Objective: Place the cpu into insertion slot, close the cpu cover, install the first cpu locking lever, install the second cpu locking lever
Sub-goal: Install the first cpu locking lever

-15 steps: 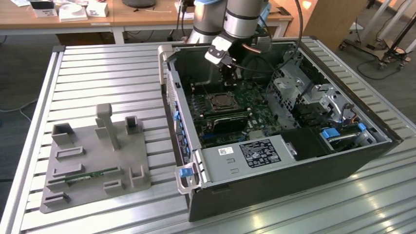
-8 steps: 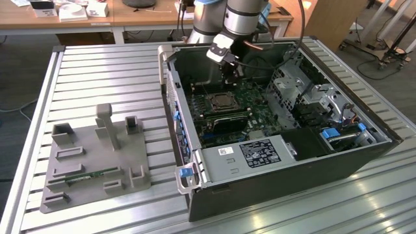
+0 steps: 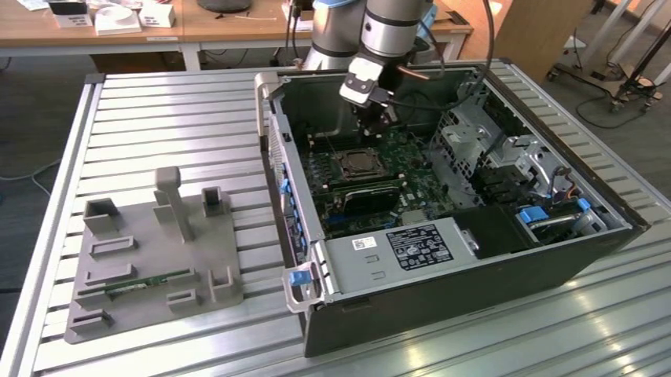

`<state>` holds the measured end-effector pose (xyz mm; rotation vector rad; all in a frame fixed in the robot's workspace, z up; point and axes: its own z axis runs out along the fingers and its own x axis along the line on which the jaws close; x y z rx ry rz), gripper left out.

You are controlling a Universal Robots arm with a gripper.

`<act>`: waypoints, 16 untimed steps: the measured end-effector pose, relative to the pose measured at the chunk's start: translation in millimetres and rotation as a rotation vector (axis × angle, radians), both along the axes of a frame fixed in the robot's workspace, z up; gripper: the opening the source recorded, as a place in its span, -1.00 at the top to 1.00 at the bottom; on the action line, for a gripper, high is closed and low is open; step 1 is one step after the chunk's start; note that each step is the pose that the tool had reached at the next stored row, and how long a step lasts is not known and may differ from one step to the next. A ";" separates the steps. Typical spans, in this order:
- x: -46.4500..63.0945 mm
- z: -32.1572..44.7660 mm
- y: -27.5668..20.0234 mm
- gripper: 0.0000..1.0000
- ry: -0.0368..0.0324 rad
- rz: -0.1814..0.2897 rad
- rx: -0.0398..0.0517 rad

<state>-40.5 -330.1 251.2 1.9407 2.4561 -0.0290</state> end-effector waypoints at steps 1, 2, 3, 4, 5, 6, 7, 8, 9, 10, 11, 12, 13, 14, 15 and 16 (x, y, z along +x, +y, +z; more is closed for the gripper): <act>0.0 -0.1 0.0 0.80 -0.0001 0.018 0.0001; 0.0 -0.1 0.0 0.80 -0.0001 0.037 0.0001; 0.0 -0.1 0.0 0.80 0.0000 0.055 0.0000; 0.0 -0.2 0.0 0.80 0.0000 0.073 0.0001; 0.0 -0.3 0.0 0.80 -0.0001 0.091 0.0001; 0.0 -0.3 0.0 0.80 0.0000 0.109 0.0000; 0.0 -0.3 0.0 0.80 0.0000 0.127 0.0000; 0.0 -0.3 0.0 0.80 -0.0001 0.147 0.0001; 0.0 -0.4 0.0 0.80 -0.0002 0.164 0.0002; 0.0 -0.4 0.0 0.80 -0.0001 0.183 0.0002; 0.0 -0.4 0.0 0.80 -0.0002 0.201 0.0002; 0.0 -0.4 0.0 0.80 -0.0002 0.219 0.0003; 0.0 -0.4 0.0 0.80 -0.0001 0.237 0.0002; 0.0 -0.4 0.0 0.80 -0.0002 0.256 0.0002; 0.0 -0.4 0.0 0.80 -0.0002 0.274 0.0003; 0.0 -0.4 0.0 0.80 -0.0001 0.292 0.0002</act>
